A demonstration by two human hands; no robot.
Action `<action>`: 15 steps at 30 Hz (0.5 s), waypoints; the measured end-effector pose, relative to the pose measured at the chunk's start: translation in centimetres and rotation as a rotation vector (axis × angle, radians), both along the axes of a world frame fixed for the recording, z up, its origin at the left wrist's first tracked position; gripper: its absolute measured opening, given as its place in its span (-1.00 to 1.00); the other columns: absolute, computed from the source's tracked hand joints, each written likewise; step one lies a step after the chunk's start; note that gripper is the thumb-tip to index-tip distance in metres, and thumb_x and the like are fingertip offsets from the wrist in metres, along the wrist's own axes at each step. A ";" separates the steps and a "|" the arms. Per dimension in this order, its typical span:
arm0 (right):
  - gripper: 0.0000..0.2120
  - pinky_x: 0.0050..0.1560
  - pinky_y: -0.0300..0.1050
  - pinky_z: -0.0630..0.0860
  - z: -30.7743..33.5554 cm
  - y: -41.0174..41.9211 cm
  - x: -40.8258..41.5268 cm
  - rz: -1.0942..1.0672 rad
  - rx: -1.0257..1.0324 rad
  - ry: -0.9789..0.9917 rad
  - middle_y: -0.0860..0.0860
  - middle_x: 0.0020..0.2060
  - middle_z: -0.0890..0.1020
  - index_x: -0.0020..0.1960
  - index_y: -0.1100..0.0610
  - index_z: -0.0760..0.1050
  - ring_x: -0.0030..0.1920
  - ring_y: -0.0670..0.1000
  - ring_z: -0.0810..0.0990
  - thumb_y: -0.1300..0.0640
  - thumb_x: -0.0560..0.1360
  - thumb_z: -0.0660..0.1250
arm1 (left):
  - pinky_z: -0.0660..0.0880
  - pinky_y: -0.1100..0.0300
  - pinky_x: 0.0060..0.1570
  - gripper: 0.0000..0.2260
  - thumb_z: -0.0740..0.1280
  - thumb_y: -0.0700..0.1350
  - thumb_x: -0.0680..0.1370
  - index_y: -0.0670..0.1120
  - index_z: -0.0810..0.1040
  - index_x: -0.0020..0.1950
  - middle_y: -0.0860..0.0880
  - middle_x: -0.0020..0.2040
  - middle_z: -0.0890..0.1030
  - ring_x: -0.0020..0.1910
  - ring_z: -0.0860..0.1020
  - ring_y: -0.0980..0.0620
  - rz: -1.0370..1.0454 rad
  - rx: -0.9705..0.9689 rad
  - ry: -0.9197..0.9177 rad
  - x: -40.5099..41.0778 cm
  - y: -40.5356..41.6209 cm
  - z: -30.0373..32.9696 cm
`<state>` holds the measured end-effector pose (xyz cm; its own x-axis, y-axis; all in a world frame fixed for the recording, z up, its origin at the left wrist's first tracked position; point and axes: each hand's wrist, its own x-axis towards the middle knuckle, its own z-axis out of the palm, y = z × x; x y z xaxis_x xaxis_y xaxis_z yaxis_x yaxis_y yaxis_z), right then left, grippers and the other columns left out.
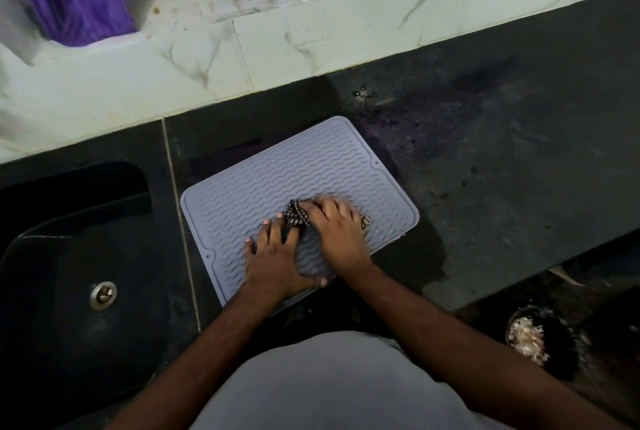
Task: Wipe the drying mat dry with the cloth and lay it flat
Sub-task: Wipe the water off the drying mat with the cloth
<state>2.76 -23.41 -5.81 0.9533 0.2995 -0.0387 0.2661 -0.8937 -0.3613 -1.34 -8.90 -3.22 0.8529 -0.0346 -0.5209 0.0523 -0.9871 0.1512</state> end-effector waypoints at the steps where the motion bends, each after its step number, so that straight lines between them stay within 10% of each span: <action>1: -0.55 0.25 0.09 0.36 -0.4 -0.2 0.3 0.004 -0.002 -0.004 0.00 0.34 0.43 0.46 -0.13 0.33 0.31 0.10 0.37 0.07 0.58 0.16 | -0.09 -0.30 0.53 0.17 0.33 0.57 0.25 0.07 -0.11 0.65 -0.09 0.65 -0.20 0.62 -0.20 -0.16 -0.004 -0.002 0.002 0.0 0.1 -0.1; 15: -0.66 0.22 0.09 0.34 -0.7 -5.7 6.1 -0.439 0.014 -0.130 0.04 0.19 0.38 0.36 -0.23 0.42 0.18 0.11 0.36 0.04 0.62 0.24 | -0.11 -0.30 0.53 0.16 0.28 0.60 0.26 0.15 -0.24 0.63 -0.06 0.63 -0.29 0.61 -0.24 -0.17 -0.035 0.009 0.025 0.0 0.6 -0.1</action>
